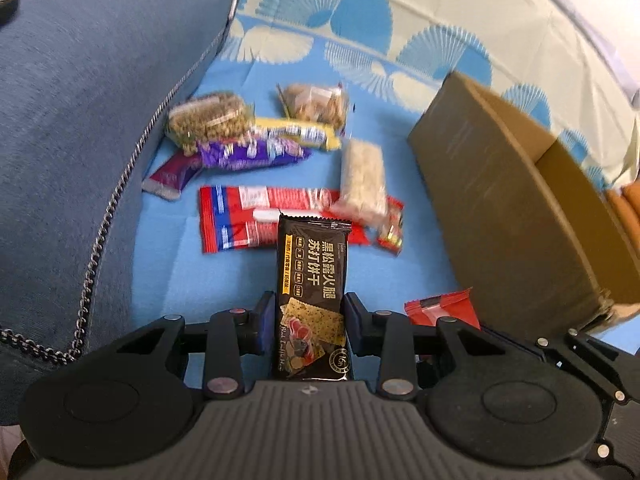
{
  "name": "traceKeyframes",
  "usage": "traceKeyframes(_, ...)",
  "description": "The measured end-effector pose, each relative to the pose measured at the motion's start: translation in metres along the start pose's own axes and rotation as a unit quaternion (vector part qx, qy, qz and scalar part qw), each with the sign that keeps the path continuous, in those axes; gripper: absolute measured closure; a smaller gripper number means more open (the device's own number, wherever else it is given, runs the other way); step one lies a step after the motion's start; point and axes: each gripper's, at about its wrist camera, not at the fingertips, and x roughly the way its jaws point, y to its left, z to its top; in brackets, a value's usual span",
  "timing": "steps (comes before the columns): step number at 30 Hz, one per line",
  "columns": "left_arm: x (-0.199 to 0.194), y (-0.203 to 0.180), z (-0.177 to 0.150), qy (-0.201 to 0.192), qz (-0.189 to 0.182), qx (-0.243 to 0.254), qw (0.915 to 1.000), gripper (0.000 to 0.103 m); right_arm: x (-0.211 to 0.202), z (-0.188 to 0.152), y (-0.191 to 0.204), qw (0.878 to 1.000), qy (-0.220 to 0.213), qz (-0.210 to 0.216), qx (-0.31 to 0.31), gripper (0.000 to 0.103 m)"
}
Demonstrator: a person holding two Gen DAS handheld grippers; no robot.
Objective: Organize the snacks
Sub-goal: 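Carry both bars over the cardboard box and open both tools to drop them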
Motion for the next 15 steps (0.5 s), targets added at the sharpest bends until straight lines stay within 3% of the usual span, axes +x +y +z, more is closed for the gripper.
traceKeyframes(8, -0.031, 0.012, 0.003, -0.086, -0.019, -0.044, 0.9952, 0.064, -0.023, 0.018, -0.004, 0.998, -0.056, 0.018, 0.001, 0.059)
traceKeyframes(15, -0.047, 0.018, 0.008, -0.107, -0.01, -0.079, 0.9911, 0.064, -0.053, 0.035, -0.02, 0.992, -0.118, 0.036, 0.015, 0.059)
